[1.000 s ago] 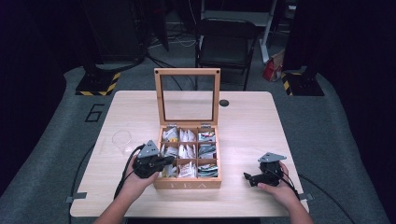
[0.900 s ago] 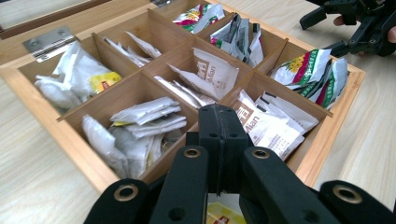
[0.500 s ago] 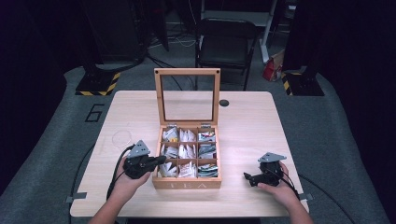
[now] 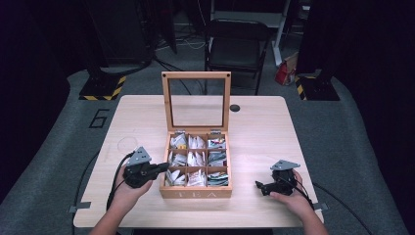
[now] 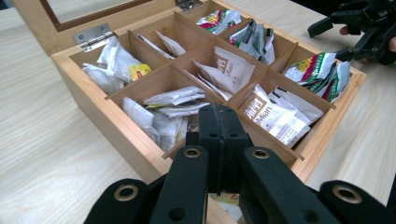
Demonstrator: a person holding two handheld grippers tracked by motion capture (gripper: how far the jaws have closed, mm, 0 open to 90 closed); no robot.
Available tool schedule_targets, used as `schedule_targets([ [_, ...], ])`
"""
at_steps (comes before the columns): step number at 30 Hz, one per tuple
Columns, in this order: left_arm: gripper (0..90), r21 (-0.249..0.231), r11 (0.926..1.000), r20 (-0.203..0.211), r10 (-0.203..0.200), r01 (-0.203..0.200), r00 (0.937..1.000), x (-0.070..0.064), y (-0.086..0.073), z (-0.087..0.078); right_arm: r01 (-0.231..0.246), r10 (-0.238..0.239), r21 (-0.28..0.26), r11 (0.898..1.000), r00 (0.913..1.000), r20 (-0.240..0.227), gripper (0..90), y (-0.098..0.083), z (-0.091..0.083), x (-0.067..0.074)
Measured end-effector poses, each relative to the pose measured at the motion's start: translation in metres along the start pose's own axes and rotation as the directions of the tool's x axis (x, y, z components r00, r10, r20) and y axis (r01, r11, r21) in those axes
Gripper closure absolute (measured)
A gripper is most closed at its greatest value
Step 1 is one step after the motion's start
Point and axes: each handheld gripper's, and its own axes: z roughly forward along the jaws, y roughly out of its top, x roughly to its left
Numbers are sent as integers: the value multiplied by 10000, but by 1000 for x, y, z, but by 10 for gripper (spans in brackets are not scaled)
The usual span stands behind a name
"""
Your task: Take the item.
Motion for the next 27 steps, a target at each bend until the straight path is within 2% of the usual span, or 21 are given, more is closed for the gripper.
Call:
schedule_targets([
  [8,900,63,9998,-187,-194,196,9996,6,-9,-8,1,-1,2,10000,10000,2,0,0,0,0],
  [14,900,-71,9994,-85,-328,328,9994,7,-7,-9,2,-2,-2,10000,10000,1,0,0,0,0],
  [20,684,-137,9966,112,-808,810,9967,4,-4,1,6,-6,6,10000,10000,4,0,0,0,0],
  [24,621,66,9965,111,-837,836,9964,2,-4,9,2,-2,-1,10000,10000,0,0,0,0,0],
  [27,609,264,9963,116,-816,813,9966,1,-6,13,4,-4,-1,10000,10000,-1,0,0,0,0],
])
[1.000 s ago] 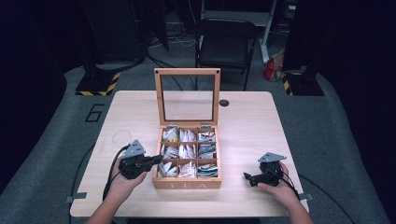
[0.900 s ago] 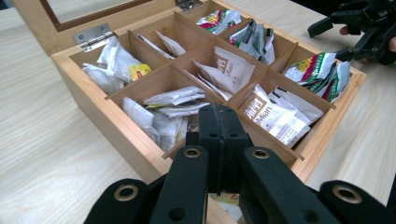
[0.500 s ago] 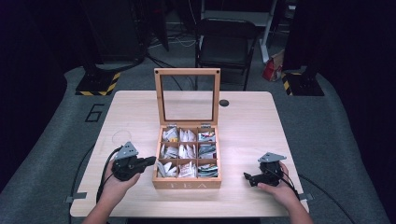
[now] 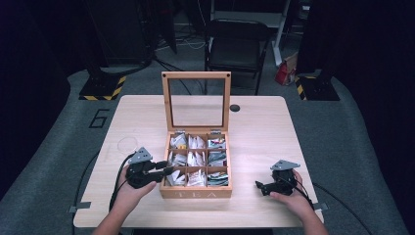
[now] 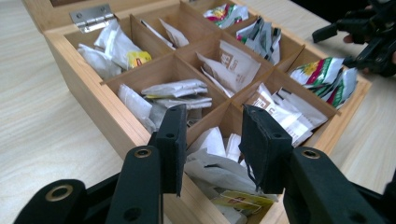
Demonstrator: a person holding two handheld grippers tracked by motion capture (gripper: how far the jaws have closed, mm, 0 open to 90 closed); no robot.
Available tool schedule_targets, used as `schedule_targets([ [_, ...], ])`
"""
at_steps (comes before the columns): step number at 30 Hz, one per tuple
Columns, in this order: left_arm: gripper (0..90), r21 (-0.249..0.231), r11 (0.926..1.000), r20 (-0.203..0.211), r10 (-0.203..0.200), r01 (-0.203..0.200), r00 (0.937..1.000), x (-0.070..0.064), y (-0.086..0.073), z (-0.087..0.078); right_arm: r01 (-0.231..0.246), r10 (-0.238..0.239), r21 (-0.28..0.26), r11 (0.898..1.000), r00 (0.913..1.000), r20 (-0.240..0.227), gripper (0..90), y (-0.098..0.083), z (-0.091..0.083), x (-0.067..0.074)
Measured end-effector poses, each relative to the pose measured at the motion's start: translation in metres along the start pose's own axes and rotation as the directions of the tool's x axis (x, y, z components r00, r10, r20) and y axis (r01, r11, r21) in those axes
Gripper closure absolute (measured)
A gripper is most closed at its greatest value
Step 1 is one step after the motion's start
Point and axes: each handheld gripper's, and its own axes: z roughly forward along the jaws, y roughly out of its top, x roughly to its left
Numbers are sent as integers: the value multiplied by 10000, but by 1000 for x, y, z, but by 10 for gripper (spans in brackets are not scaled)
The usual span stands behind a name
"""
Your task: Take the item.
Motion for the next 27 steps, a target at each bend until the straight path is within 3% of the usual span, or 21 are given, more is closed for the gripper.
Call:
schedule_targets([
  [6,615,28,10000,-48,-80,80,10000,1,-5,-2,5,-5,-1,10000,10000,-3,0,0,0,0],
  [17,883,42,9997,35,247,-247,9997,-1,-7,-9,13,-13,0,10000,10000,-5,0,0,0,0],
  [23,900,-53,9993,-6,363,-363,9993,-2,-5,-12,-1,1,0,10000,10000,-1,0,0,0,0],
  [27,900,-365,9988,-74,321,-323,9995,-1,1,-15,-5,5,2,10000,10000,-2,0,0,0,0],
])
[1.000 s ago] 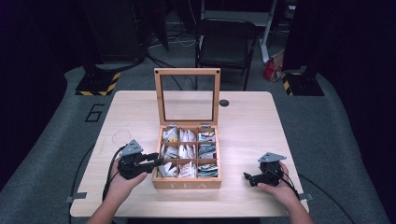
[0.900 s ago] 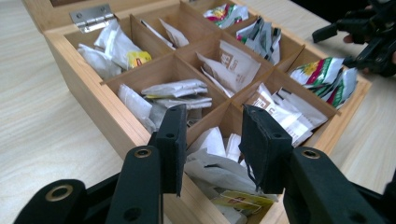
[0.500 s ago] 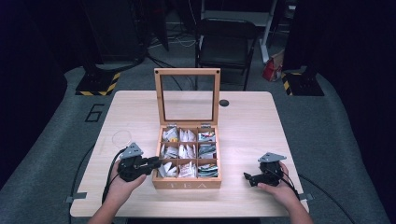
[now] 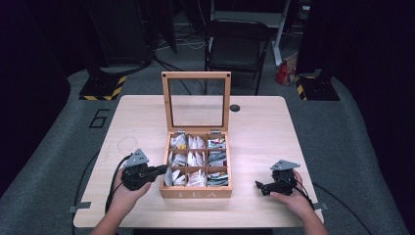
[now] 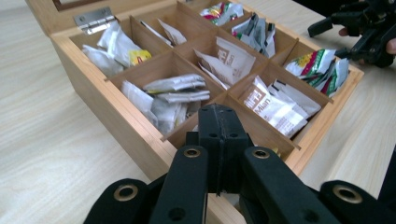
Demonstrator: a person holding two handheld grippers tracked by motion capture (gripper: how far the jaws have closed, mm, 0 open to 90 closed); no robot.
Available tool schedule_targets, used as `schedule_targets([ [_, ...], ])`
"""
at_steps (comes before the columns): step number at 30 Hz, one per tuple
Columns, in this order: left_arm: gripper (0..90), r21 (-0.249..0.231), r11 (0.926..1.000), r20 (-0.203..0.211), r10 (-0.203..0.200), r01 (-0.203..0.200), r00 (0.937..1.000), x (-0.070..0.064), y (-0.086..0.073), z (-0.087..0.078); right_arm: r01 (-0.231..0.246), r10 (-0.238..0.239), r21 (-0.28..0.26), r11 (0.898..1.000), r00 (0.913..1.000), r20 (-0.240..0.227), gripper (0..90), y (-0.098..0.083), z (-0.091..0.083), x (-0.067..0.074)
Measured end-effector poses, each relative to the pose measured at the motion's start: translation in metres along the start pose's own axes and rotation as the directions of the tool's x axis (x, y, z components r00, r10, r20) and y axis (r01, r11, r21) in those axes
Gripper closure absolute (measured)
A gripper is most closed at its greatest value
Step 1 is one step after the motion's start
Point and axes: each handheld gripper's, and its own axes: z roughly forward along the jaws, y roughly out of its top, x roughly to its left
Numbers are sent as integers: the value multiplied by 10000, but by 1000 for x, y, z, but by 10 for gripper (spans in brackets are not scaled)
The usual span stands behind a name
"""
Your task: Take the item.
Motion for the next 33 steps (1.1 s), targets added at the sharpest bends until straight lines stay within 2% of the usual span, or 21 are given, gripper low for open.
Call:
schedule_targets([
  [10,900,-418,9988,-132,249,-254,9996,0,18,-4,-8,8,-9,10000,10000,10,0,0,0,0],
  [20,900,-533,9969,-238,574,-586,9981,0,34,-10,-1,1,-1,10000,10000,0,0,0,0,0],
  [33,900,-621,9965,-312,542,-560,9980,4,39,-14,-3,3,-8,10000,10000,11,0,0,0,0],
])
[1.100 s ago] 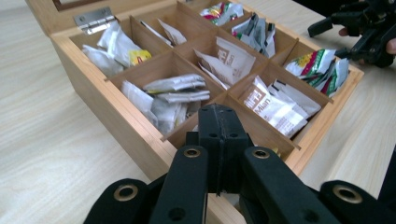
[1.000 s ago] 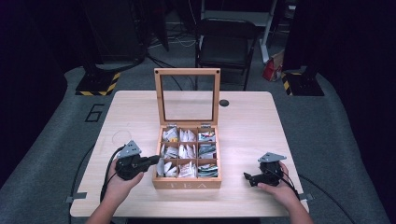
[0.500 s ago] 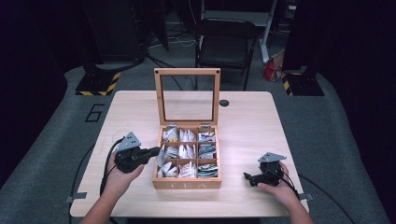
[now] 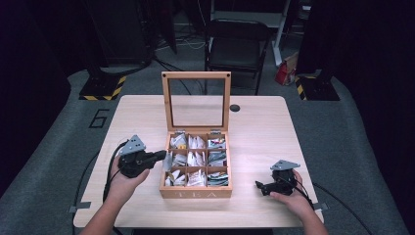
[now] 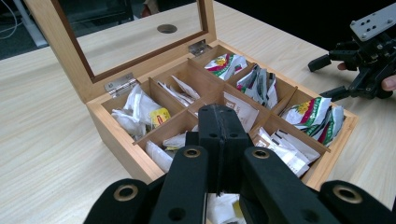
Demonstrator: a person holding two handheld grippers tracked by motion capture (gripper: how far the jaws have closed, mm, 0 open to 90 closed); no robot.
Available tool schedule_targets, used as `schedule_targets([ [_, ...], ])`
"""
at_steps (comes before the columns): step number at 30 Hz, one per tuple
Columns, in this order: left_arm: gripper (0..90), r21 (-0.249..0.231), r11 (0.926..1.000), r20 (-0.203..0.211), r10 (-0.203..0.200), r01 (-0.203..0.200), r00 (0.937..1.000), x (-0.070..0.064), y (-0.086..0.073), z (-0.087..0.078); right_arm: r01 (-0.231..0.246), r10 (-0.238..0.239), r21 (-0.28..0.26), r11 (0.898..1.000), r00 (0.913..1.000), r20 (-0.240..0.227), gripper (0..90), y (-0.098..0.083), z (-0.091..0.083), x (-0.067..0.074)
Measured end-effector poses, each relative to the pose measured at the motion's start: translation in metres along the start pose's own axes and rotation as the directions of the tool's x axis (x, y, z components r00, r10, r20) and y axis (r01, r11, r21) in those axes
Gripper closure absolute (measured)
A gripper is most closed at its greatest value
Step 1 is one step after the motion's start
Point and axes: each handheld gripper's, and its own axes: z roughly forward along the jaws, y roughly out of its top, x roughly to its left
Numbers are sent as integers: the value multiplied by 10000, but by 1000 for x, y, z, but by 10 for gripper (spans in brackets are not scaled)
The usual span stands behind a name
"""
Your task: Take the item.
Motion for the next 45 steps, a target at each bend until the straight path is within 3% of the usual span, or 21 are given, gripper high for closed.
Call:
schedule_targets([
  [10,900,-146,9999,-316,-96,92,9995,7,4,-6,11,-11,3,10000,10000,-18,0,0,0,0],
  [20,900,-268,9989,-674,-400,383,9969,24,8,-15,11,-11,3,10000,10000,-10,0,0,0,0],
  [32,900,-361,9957,-1178,-890,853,9890,46,3,-24,28,-28,13,10000,10000,-18,0,0,0,0],
  [45,900,-642,9910,-1853,-1275,1174,9744,68,11,-41,21,-21,6,10000,10000,-13,0,0,0,0],
])
